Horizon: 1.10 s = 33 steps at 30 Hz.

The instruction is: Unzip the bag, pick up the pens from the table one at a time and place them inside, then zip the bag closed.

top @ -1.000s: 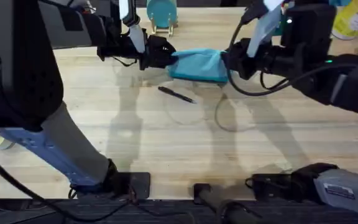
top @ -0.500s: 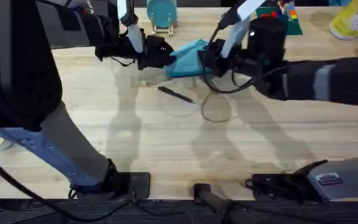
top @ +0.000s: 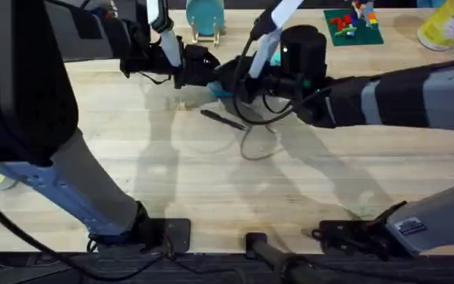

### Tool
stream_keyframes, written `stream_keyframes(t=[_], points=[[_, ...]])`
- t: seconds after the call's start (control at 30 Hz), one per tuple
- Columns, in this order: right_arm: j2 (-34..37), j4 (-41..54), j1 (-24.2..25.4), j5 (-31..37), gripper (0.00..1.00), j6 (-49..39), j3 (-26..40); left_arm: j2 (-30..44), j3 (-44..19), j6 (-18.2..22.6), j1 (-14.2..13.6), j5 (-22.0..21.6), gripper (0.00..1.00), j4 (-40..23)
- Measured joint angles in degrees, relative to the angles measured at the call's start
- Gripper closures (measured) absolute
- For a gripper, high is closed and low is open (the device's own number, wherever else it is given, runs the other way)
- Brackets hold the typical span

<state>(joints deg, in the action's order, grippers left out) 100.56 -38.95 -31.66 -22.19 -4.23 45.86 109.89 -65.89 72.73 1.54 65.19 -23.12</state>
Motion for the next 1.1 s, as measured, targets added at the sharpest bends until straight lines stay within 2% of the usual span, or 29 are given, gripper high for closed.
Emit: stream_keyframes(t=[0.33, 0.47, 0.5, 0.63, 0.7, 0.8, 0.97, 1.1], points=[[-0.3, 0.4, 0.1, -2.8, 0.972, 0.5, 1.6, 0.0, 0.0, 0.0, 0.1, 0.6, 0.958, 0.0], [-2.9, 0.2, 0.9, -5.2, 0.955, 1.2, 2.2, 0.0, 0.0, 0.0, -0.2, 0.5, 0.958, 0.0], [-4.0, 0.6, 1.2, -5.6, 0.878, 1.3, 2.4, 0.0, 0.0, 0.0, -0.2, 0.5, 0.958, 0.0], [-8.7, 5.9, 4.0, -6.5, 0.281, 1.3, 3.2, 0.0, 0.0, 0.0, -0.3, 0.4, 0.958, 0.1], [-10.3, 9.1, 5.4, -6.6, 0.043, 1.2, 3.2, 0.0, 0.0, 0.0, -0.3, 0.4, 0.958, 0.1], [-12.1, 14.2, 7.6, -6.6, 0.005, 1.2, 3.2, 0.0, 0.0, 0.0, -0.3, 0.4, 0.958, 0.1], [-16.5, 21.0, 9.8, -6.5, 0.005, -1.9, 3.2, 0.0, 0.0, 0.0, -0.3, 0.4, 0.958, 0.1], [-21.6, 27.2, 10.2, -3.8, 0.004, -3.6, 3.2, 0.0, 0.0, 0.0, -0.3, 0.4, 0.958, 0.0]])
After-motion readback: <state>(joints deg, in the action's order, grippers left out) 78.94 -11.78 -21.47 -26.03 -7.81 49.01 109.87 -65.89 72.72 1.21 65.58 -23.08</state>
